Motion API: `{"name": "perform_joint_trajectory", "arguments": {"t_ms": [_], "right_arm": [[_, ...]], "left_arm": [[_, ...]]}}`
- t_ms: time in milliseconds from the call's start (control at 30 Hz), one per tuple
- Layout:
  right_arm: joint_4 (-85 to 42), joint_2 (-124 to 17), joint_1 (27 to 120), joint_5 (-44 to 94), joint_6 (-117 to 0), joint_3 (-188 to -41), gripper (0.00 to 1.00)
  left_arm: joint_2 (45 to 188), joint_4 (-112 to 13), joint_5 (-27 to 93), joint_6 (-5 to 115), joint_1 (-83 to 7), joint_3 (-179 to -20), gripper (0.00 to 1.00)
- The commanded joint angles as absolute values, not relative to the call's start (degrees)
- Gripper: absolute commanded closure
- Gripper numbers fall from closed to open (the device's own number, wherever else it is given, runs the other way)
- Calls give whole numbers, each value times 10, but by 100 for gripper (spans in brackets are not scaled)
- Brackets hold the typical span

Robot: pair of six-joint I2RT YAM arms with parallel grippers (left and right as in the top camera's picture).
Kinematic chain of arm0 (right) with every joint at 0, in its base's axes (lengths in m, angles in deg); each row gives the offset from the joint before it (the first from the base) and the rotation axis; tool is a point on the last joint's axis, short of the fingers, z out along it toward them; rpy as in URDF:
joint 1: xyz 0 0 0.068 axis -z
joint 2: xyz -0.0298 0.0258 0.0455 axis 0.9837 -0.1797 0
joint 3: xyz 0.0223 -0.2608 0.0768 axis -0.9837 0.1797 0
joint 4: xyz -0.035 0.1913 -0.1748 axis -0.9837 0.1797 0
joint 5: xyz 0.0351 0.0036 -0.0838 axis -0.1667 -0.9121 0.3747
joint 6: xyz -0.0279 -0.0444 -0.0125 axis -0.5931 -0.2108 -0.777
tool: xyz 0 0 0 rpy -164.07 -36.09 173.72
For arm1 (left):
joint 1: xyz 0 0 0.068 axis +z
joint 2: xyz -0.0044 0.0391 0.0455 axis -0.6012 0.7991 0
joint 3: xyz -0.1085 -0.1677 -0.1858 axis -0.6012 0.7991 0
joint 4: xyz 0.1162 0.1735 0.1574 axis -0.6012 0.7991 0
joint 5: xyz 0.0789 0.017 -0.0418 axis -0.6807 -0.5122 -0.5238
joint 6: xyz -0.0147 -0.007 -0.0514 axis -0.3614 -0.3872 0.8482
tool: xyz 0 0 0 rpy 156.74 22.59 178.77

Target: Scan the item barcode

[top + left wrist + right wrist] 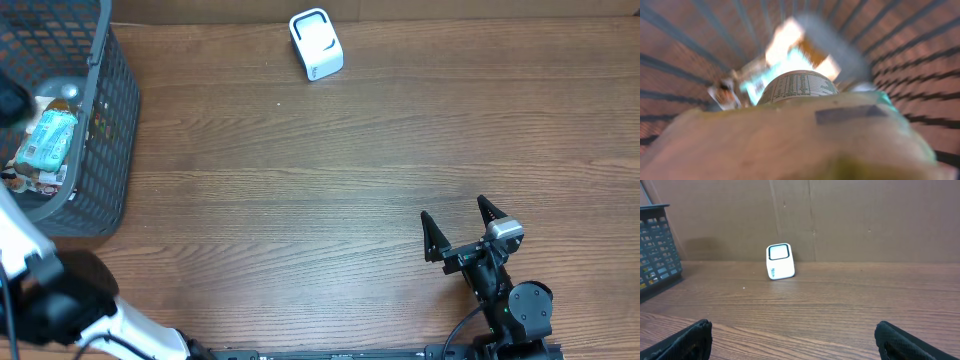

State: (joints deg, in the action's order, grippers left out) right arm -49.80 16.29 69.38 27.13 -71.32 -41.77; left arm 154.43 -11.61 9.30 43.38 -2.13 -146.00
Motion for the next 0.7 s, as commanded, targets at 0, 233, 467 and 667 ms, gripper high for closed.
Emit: {"name": "perform_joint_trajectory", "arguments": {"t_ms": [0, 233, 467, 667], "right_arm": [[-500, 168, 691, 275, -716, -412, 0], [-500, 168, 691, 275, -716, -412, 0], [-500, 168, 691, 275, -716, -412, 0], [-500, 168, 691, 275, -716, -412, 0]], "left_arm": [[1475, -116, 99, 472, -42, -1511, 71], [1413, -90, 133, 472, -121, -1521, 78], [1416, 36, 136, 463, -289, -1520, 81], [1457, 75, 90, 471, -444, -1520, 79]]}}
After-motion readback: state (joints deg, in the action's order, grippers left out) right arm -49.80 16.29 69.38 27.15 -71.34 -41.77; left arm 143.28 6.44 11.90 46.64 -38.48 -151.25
